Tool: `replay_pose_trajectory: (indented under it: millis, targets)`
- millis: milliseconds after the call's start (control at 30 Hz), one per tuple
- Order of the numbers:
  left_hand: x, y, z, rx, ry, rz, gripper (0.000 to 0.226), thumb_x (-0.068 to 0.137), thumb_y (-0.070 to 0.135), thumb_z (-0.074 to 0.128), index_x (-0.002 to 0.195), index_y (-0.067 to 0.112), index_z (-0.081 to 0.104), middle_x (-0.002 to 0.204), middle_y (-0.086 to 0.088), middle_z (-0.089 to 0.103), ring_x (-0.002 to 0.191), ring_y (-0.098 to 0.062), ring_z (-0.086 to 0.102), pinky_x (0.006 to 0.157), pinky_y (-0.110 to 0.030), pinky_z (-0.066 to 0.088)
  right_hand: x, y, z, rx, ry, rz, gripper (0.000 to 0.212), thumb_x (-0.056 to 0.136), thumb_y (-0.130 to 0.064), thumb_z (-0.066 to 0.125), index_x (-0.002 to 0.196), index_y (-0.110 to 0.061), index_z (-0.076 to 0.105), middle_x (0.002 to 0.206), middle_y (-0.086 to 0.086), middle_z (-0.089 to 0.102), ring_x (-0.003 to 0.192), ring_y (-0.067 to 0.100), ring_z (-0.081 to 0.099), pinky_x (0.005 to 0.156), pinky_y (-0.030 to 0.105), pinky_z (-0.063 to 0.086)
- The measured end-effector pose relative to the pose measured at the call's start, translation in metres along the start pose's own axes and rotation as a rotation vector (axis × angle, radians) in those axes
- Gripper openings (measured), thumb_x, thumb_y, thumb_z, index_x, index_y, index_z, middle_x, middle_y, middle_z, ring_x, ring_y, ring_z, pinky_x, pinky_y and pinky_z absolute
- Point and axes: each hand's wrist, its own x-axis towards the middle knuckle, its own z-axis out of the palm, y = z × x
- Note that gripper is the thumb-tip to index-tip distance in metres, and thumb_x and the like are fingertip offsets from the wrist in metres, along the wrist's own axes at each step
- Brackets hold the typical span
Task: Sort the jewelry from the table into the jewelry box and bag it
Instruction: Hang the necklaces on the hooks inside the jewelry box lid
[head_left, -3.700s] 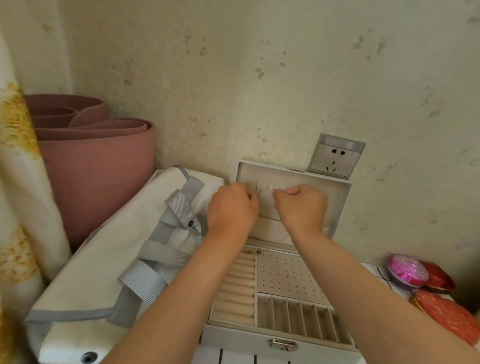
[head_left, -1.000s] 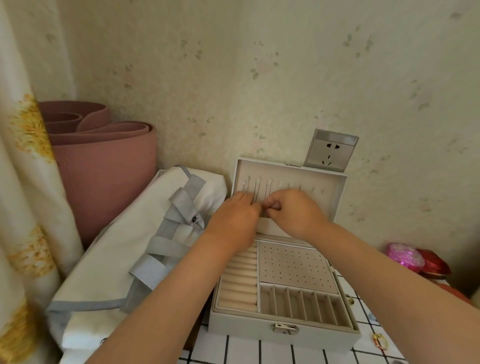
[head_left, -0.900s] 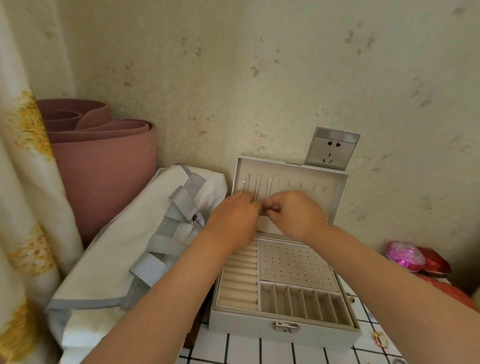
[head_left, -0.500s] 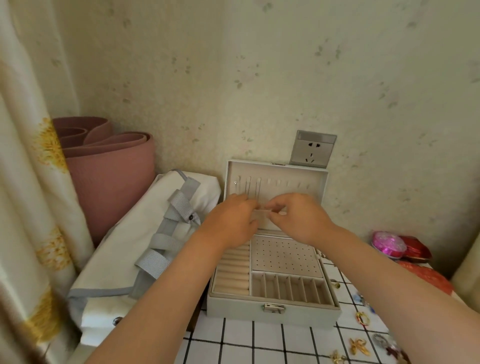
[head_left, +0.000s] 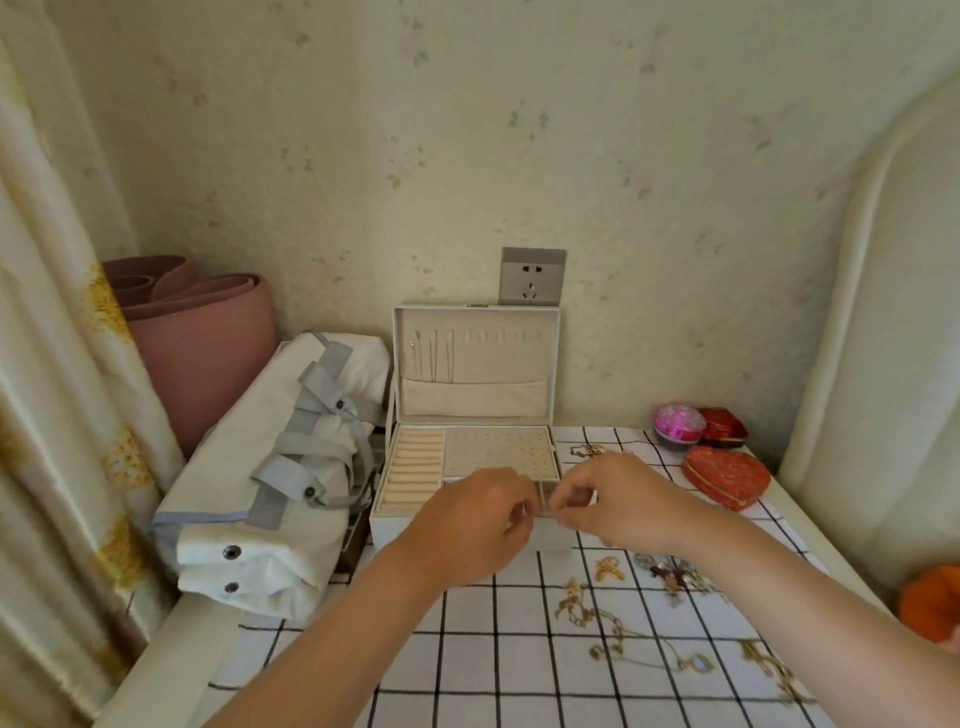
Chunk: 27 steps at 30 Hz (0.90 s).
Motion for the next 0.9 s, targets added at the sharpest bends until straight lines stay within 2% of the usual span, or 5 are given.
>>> replay_pose_trajectory:
  millis: [167, 333, 500, 667, 900]
  targets:
    - [-0.019, 0.018, 0.028, -0.027, -0.106, -0.015, 0.017, 0.095, 0.029, 0.054, 0.107, 0.029, 0.067, 0.095, 0.014, 0.061, 0.082, -0.001, 0.049, 0.074, -0.021, 0.045, -0.023, 0.020, 0.015, -0.061, -0.117, 0.078, 0.008, 0.088, -0.026, 0.073, 0.094, -0.027, 0.078, 0.087, -0.014, 0.070, 0.062, -0.011, 0.060, 0.057, 0.009, 0.043]
    - [-0.019, 0.027, 0.051, -0.026, -0.168, -0.045, 0.022, 0.094, 0.037, 0.059, 0.113, 0.034, 0.067, 0.103, 0.013, 0.060, 0.091, -0.001, 0.048, 0.078, -0.023, 0.046, -0.033, 0.033, 0.027, -0.167, -0.195, 0.116, 0.010, 0.088, -0.027, 0.069, 0.092, -0.028, 0.078, 0.082, -0.020, 0.066, 0.088, 0.001, 0.065, 0.081, 0.026, 0.056]
    - [-0.014, 0.029, 0.062, -0.017, -0.180, -0.081, 0.017, 0.092, 0.036, 0.062, 0.105, 0.032, 0.072, 0.095, 0.013, 0.059, 0.091, -0.002, 0.044, 0.072, -0.021, 0.041, -0.035, 0.041, 0.038, -0.245, -0.219, 0.127, 0.007, 0.085, -0.029, 0.071, 0.091, -0.032, 0.073, 0.081, -0.018, 0.059, 0.087, 0.006, 0.061, 0.066, 0.020, 0.045]
    - [-0.012, 0.023, 0.052, -0.052, -0.277, -0.160, 0.011, 0.090, 0.030, 0.065, 0.097, 0.032, 0.073, 0.098, 0.014, 0.062, 0.096, -0.002, 0.054, 0.085, -0.028, 0.051, -0.032, 0.046, 0.036, -0.215, -0.261, 0.151, 0.008, 0.085, -0.023, 0.074, 0.091, -0.028, 0.074, 0.083, -0.019, 0.060, 0.085, 0.007, 0.061, 0.070, 0.021, 0.048]
    - [-0.015, 0.015, 0.041, 0.016, -0.369, -0.270, 0.011, 0.088, 0.028, 0.060, 0.092, 0.031, 0.070, 0.093, 0.016, 0.066, 0.090, -0.005, 0.059, 0.082, -0.025, 0.051, -0.025, 0.043, 0.039, -0.212, -0.191, 0.095, 0.014, 0.086, -0.027, 0.071, 0.098, -0.032, 0.070, 0.089, -0.015, 0.059, 0.089, 0.011, 0.062, 0.078, 0.031, 0.054]
